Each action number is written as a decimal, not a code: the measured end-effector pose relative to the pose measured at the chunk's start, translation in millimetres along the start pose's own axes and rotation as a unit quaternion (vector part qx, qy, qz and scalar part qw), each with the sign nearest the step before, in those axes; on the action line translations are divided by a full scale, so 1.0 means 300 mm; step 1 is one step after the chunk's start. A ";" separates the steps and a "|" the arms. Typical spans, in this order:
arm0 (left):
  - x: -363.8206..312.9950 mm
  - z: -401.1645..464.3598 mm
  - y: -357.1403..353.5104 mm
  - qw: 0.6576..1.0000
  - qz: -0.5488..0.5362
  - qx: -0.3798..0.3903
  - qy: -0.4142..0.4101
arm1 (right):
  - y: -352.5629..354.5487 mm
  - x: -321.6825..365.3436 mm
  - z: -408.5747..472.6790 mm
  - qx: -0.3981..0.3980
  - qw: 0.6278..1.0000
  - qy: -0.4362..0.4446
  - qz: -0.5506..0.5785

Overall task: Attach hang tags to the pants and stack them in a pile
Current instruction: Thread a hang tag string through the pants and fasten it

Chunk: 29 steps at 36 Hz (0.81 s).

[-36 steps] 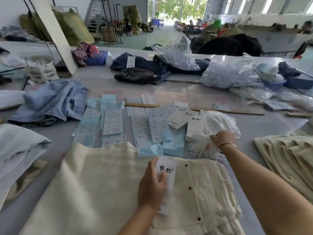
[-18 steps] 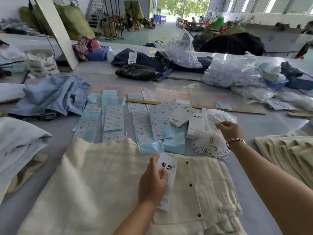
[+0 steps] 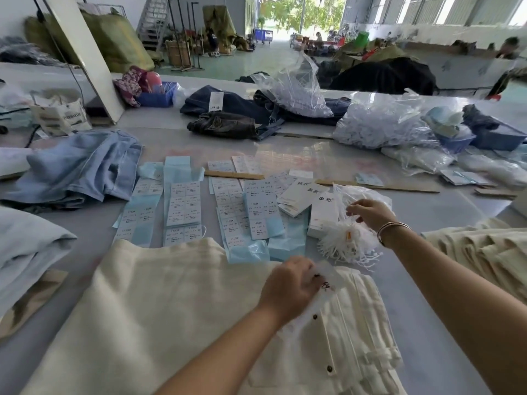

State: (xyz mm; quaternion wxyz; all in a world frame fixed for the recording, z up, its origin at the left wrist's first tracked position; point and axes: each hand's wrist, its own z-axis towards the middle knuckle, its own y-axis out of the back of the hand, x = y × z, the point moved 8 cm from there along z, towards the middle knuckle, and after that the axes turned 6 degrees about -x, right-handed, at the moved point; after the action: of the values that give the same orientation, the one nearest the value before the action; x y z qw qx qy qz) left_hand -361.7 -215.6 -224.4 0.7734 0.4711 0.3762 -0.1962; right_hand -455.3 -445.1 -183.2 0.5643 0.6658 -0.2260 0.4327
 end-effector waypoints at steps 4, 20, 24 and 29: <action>-0.126 0.188 -0.138 0.979 0.147 0.101 -0.103 | 0.009 -0.018 0.000 0.001 1.000 -0.027 0.001; -0.043 0.309 -0.389 0.942 0.251 0.211 -0.078 | 0.166 0.034 0.004 -0.052 0.921 -0.048 0.383; -0.065 0.308 -0.372 0.937 0.260 0.209 -0.100 | 0.188 0.106 -0.032 -0.088 0.915 -0.011 0.394; -0.124 0.259 -0.202 0.992 -0.061 0.111 -0.011 | 0.050 0.180 -0.139 0.055 0.985 0.036 0.157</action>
State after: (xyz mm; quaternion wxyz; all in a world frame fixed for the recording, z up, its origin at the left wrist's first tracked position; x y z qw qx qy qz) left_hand -394.5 -314.5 -209.8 0.7069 0.5281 0.3717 -0.2886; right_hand -452.3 -399.4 -130.4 0.4593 0.6360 -0.2833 0.5516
